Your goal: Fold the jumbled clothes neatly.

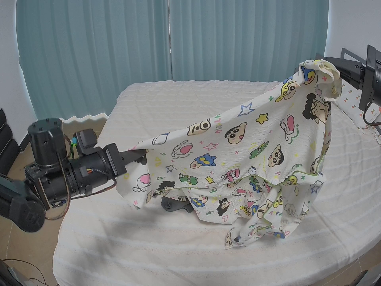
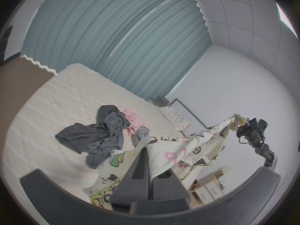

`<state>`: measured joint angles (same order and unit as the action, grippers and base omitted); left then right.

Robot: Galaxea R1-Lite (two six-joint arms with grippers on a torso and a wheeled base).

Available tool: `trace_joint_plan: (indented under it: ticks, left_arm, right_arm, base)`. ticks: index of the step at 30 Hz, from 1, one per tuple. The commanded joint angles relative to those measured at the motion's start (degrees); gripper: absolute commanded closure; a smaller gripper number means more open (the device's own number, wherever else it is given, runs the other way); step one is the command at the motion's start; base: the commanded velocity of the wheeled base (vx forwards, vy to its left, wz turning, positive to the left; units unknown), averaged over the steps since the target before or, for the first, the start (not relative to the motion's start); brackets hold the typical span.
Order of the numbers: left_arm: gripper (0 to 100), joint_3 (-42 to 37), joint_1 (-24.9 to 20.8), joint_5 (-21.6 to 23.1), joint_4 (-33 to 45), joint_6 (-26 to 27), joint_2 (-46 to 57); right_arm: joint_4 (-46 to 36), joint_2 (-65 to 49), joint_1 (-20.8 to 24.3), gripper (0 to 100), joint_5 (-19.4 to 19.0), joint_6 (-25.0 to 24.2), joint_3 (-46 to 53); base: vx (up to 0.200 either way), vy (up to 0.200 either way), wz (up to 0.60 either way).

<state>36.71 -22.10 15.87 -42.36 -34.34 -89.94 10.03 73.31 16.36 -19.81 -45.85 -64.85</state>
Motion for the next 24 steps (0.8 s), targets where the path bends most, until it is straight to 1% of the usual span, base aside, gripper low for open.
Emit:
trace_joint_plan:
  ticks: [1, 2, 3, 6, 8, 11, 12, 13, 16, 17, 20, 24]
  left_arm:
    - [100, 18.4, 0.0, -14.6, 13.5, 6.0, 6.9]
    - [100, 18.7, 0.0, -14.8, 13.5, 6.0, 6.8]
    - [100, 22.6, 0.0, -18.5, 13.8, 6.0, 5.0]
    - [100, 27.5, -0.1, -22.2, 14.0, 5.9, 3.2]
    - [100, 28.7, -0.1, -22.9, 14.0, 5.9, 3.1]
    - [100, 28.3, -1.1, -22.9, 14.4, 5.6, 3.5]
    - [100, 27.5, -1.9, -23.1, 15.1, 5.5, 3.3]
    - [100, 24.9, -2.4, -23.3, 16.3, 5.5, 2.8]
    - [100, 22.8, -2.4, -23.2, 16.3, 5.4, 1.8]
    - [100, 21.6, -2.4, -23.2, 16.1, 4.5, 0.4]
    - [100, 21.9, -2.3, -23.3, 16.3, 1.6, -0.9]
    - [100, 21.8, -1.8, -23.4, 16.3, 1.4, -2.9]
  right_arm:
    - [0.9, 1.5, -1.2, 100, 0.0, 0.0, -5.8]
    - [0.8, 1.5, -1.2, 100, 0.0, 0.0, -6.0]
    - [0.8, 2.3, -1.0, 100, 0.0, 0.0, -8.4]
    - [0.8, 3.6, -0.8, 100, 0.1, -0.1, -10.5]
    - [0.9, 3.9, -0.7, 100, 0.0, -0.1, -10.0]
    - [0.7, 4.0, -0.6, 100, 0.0, -0.2, -8.4]
    - [0.9, 4.3, -0.6, 100, -0.1, -0.2, -6.7]
    - [1.1, 4.9, -0.7, 100, -0.1, 0.0, -4.1]
    - [2.2, 5.7, -0.8, 100, -0.1, -0.1, -2.2]
    - [4.1, 6.8, -0.8, 100, -0.1, -0.1, 0.3]
    - [7.3, 8.1, -0.7, 100, 0.0, 0.0, 3.7]
    - [9.8, 10.2, -0.7, 100, 0.2, -0.1, 6.5]
  base:
    - [0.000, 0.000, 0.00]
    - [0.000, 0.000, 0.00]
    - [0.000, 0.000, 0.00]
    - [0.000, 0.000, 0.00]
    - [0.000, 0.000, 0.00]
    - [0.000, 0.000, 0.00]
    - [0.000, 0.000, 0.00]
    - [0.000, 0.000, 0.00]
    - [0.000, 0.000, 0.00]
    - [0.000, 0.000, 0.00]
    - [0.000, 0.000, 0.00]
    - [0.000, 0.000, 0.00]
